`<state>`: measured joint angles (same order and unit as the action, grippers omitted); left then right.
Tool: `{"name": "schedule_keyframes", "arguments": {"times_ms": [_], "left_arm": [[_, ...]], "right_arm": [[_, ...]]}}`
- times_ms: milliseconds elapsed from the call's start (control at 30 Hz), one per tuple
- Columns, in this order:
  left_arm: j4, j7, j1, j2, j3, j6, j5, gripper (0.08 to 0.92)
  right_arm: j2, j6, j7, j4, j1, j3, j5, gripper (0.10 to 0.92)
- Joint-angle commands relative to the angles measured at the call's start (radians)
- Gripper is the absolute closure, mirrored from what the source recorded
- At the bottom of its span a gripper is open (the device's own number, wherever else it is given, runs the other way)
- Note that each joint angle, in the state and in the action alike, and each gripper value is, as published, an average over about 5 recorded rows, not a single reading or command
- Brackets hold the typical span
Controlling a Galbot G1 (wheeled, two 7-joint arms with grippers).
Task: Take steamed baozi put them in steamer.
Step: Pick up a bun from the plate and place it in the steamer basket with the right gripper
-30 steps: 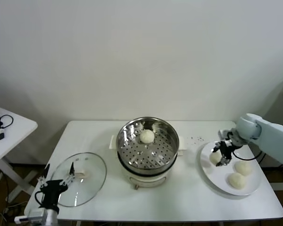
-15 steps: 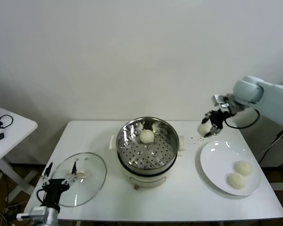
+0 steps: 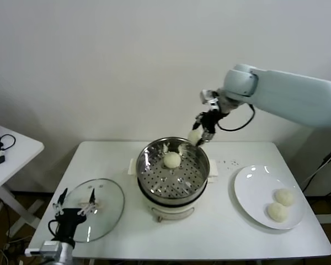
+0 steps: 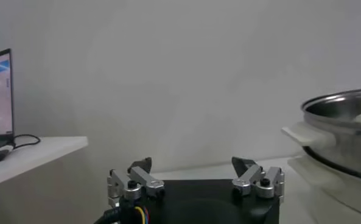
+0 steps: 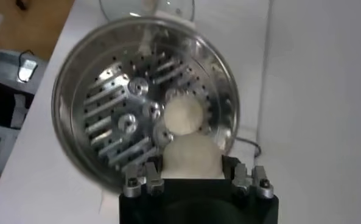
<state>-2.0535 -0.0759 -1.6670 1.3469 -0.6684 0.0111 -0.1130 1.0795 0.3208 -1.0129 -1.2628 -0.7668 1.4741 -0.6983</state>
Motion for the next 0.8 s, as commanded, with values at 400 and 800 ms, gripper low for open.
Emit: {"name": "schedule_keyframes", "arguments": {"times_ms": [400,800], "left_arm": [[0.005,0.005,-0.025,-0.004,-0.022,-0.008,-0.01,0.177],[0.002,0.005,-0.044,0.006,-0.022,-0.013,-0.011,0.177]], "right_arm": [[0.241,0.041,0.066,0.026,0.198,-0.016,-0.012,0.389],[0.242,0.038,0.067,0.053,0.229,-0.019,0.027,0.389]]}}
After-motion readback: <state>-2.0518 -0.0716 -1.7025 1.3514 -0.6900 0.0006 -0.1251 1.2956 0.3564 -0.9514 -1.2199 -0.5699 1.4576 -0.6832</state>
